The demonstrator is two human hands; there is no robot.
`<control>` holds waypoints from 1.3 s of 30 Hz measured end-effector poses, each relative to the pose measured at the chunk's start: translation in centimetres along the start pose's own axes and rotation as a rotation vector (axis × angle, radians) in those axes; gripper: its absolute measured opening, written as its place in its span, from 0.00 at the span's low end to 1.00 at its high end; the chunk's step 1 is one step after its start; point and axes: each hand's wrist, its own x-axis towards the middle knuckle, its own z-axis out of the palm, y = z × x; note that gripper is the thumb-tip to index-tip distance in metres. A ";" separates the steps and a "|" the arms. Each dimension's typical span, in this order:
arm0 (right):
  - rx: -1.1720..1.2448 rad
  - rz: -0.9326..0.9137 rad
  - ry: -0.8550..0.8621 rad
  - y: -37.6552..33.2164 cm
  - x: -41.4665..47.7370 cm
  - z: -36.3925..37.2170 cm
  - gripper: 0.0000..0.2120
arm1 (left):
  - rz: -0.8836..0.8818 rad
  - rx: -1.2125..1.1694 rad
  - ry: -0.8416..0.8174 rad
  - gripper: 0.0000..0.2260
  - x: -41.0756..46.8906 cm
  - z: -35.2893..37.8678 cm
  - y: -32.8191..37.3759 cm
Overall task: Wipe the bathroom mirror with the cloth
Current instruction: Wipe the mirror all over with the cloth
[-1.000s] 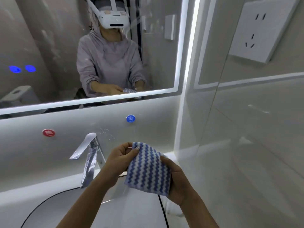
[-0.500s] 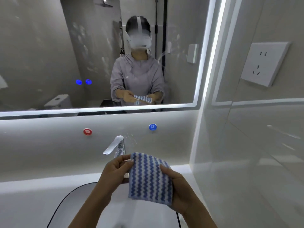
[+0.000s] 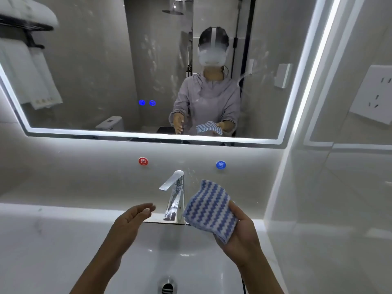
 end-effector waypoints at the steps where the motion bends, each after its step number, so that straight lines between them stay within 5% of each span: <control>1: 0.012 -0.002 -0.008 0.2 0.1 0.2 0.21 | -0.004 0.010 0.008 0.08 -0.1 -0.6 -0.2; 13: 0.011 -0.045 -0.001 5.1 1.5 2.6 0.21 | 0.001 0.089 0.086 0.11 1.2 -8.8 -1.7; 31: 0.026 -0.202 -0.021 26.2 8.8 10.8 0.14 | 0.072 0.225 -0.012 0.13 5.7 -32.3 -2.4; 35: 0.039 -0.199 -0.069 28.4 9.6 12.1 0.32 | 0.074 0.220 0.013 0.12 6.3 -34.7 -1.8; 39: 0.022 -0.192 -0.074 29.4 10.4 13.0 0.32 | 0.065 0.211 0.016 0.13 6.6 -35.8 -1.5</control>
